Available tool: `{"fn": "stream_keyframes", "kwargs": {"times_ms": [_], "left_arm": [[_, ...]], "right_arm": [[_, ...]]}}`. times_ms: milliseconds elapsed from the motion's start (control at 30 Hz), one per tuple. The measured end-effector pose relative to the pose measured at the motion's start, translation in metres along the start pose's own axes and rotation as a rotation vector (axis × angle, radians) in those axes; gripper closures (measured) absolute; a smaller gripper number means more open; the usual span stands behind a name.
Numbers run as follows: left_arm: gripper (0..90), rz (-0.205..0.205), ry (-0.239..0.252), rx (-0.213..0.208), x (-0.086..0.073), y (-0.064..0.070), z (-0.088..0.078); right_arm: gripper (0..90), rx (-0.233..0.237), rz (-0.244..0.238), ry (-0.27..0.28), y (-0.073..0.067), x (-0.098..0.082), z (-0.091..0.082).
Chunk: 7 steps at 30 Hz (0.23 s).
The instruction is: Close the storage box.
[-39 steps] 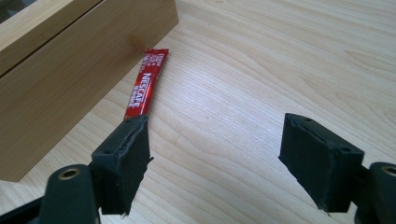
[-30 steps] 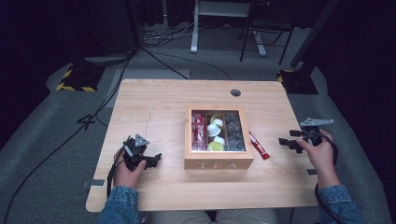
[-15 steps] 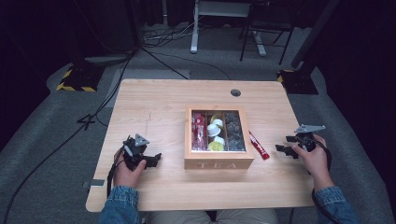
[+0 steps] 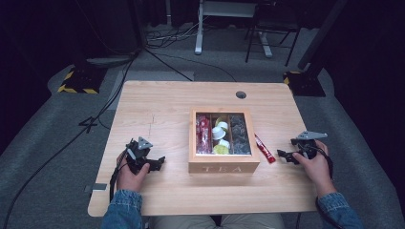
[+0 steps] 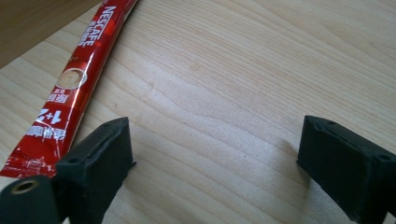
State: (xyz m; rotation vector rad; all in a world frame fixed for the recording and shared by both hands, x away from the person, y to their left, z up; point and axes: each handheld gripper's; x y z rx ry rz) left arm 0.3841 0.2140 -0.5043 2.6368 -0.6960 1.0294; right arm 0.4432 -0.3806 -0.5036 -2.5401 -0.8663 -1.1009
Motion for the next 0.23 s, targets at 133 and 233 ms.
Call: {"fn": "stream_keyframes", "kwargs": {"times_ms": [133, 233], "left_arm": [[10.2, -0.009, 0.002, 0.0, -0.0004, 0.0005, 0.0], [10.2, -0.019, -0.001, 0.016, -0.0011, 0.0021, -0.0009]], "right_arm": [[9.1, -0.005, -0.001, 0.0, -0.0004, 0.0002, 0.0005], [9.0, -0.005, -0.002, 0.0, -0.0003, 0.0002, 0.0005]]}}
Point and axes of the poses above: each handheld gripper's, and its own axes: z roughly forward along the jaws, x roughly out of its top, y roughly to its right, and after that the axes turned 1 degree about -z, right-handed
